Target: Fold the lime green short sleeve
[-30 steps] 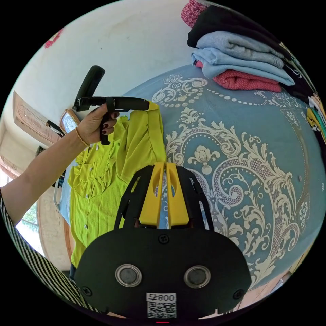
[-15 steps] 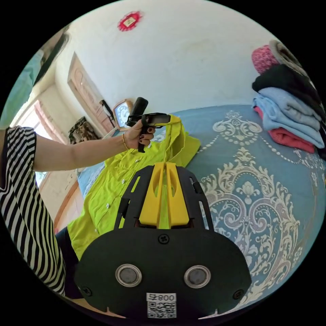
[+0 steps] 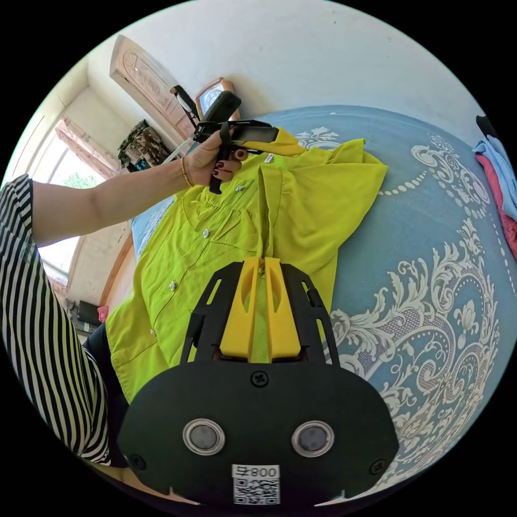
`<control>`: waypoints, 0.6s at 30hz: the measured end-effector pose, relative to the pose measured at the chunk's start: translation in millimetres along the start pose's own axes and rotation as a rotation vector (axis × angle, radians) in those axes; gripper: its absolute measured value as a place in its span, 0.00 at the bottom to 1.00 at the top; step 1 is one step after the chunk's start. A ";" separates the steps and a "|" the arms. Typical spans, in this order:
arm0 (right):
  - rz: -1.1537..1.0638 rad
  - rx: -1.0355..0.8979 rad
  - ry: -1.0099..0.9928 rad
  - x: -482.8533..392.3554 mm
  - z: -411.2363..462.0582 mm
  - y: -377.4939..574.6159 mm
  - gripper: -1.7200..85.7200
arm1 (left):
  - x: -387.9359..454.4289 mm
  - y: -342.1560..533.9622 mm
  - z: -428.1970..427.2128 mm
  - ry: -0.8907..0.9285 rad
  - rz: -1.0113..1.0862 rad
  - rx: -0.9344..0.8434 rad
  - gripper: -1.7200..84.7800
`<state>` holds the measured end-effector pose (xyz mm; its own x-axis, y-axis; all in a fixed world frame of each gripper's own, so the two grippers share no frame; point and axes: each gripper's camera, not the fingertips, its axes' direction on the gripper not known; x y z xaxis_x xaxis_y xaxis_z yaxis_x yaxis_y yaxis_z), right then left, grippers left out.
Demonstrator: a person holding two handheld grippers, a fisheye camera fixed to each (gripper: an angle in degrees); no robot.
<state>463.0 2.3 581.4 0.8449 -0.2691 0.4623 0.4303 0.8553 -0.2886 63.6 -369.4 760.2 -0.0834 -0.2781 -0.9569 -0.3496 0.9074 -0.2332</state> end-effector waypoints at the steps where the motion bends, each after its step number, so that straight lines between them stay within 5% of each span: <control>1: 0.004 0.004 0.003 -1.2 -1.1 -1.2 0.05 | 3.8 -3.3 1.2 -0.006 0.013 -0.007 0.12; 18: 0.043 -0.003 0.303 -10.1 -16.1 -5.0 0.10 | 41.7 -82.6 90.1 -0.355 0.197 -0.292 0.11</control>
<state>457.4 -6.3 564.6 0.9186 -0.3525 0.1789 0.3924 0.8677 -0.3051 173.1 -427.6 724.0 0.1308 0.0598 -0.9896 -0.6099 0.7918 -0.0328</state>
